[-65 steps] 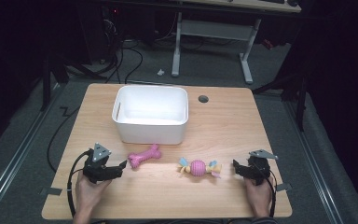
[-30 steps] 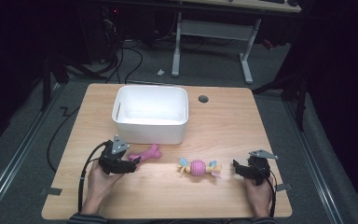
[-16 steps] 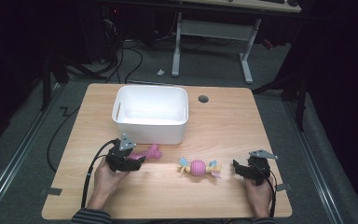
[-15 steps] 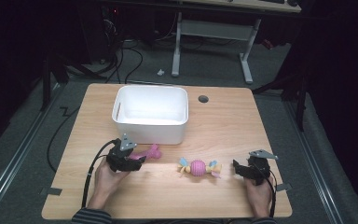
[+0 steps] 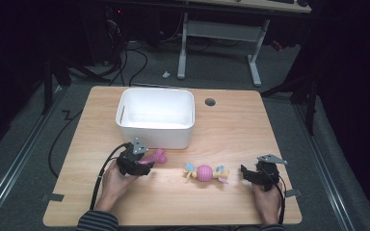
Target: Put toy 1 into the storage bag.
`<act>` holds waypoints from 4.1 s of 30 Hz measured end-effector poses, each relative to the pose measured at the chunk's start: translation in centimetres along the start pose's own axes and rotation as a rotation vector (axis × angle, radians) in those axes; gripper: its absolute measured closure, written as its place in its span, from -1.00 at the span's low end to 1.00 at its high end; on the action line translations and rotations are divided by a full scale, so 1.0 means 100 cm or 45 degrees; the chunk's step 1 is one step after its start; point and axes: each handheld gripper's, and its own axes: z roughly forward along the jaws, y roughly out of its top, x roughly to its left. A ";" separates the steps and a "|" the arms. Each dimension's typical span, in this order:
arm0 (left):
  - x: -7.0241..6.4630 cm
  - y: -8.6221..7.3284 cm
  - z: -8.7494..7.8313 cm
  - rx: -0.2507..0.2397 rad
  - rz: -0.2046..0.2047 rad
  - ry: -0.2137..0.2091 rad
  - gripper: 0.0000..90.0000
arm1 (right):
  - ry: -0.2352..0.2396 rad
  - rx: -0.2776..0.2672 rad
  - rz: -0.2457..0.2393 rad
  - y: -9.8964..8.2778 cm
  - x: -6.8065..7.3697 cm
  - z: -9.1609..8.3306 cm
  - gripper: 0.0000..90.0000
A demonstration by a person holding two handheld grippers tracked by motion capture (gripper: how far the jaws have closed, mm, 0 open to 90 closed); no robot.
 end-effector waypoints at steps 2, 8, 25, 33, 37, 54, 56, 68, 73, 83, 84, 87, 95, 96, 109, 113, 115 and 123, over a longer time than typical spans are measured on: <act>-0.001 0.003 0.002 0.008 0.013 -0.001 -0.17 | 0.000 0.000 -0.001 0.000 0.000 0.000 -0.51; 0.000 0.005 0.009 0.033 0.012 -0.004 -0.19 | 0.001 0.000 -0.002 0.000 0.000 0.000 -0.51; 0.000 0.002 0.022 0.115 0.022 -0.026 0.00 | 0.002 0.000 -0.002 0.000 0.000 0.000 -0.51; -0.001 0.004 0.021 0.128 0.054 -0.044 0.16 | 0.002 0.000 -0.002 0.000 0.000 0.000 -0.51; -0.001 0.004 0.021 0.127 0.067 -0.055 0.21 | 0.002 0.000 -0.002 0.000 0.000 0.000 -0.51; -0.009 0.003 0.016 0.122 0.093 -0.088 0.31 | 0.002 0.000 -0.002 0.000 0.000 0.000 -0.51; -0.010 0.003 0.014 0.114 0.081 -0.100 0.31 | 0.003 0.000 -0.003 0.000 0.000 0.000 -0.51; -0.012 0.003 -0.021 0.017 0.030 -0.207 0.31 | 0.004 0.000 -0.004 0.000 0.000 0.000 -0.51; -0.012 0.005 -0.032 -0.006 0.022 -0.209 0.31 | 0.003 0.000 -0.003 0.000 0.000 0.000 -0.51; -0.010 0.009 -0.053 -0.043 -0.007 -0.210 0.31 | 0.005 0.001 -0.005 0.000 0.000 0.000 -0.51; -0.009 0.010 -0.056 -0.046 -0.006 -0.207 0.31 | 0.005 0.000 -0.005 0.000 0.000 0.000 -0.51; -0.007 0.013 -0.063 -0.067 -0.025 -0.220 0.31 | 0.007 0.001 -0.007 0.000 0.001 0.000 -0.51; -0.004 0.018 -0.081 -0.102 -0.052 -0.206 0.31 | 0.014 -0.001 -0.018 0.000 0.001 0.000 -0.51; -0.004 0.019 -0.083 -0.106 -0.060 -0.214 0.31 | 0.014 0.000 -0.019 0.000 0.001 0.000 -0.51; 0.000 0.046 -0.106 -0.125 -0.038 -0.191 0.31 | 0.017 0.000 -0.020 0.000 0.001 0.000 -0.51; 0.000 0.058 -0.110 -0.120 -0.020 -0.191 0.31 | 0.016 0.003 -0.020 0.000 0.001 0.000 -0.51; 0.001 0.061 -0.111 -0.122 -0.018 -0.193 0.31 | 0.016 0.002 -0.020 0.000 0.001 0.000 -0.51; 0.006 0.076 -0.117 -0.169 -0.052 -0.203 0.31 | 0.016 0.002 -0.021 0.000 0.001 0.000 -0.51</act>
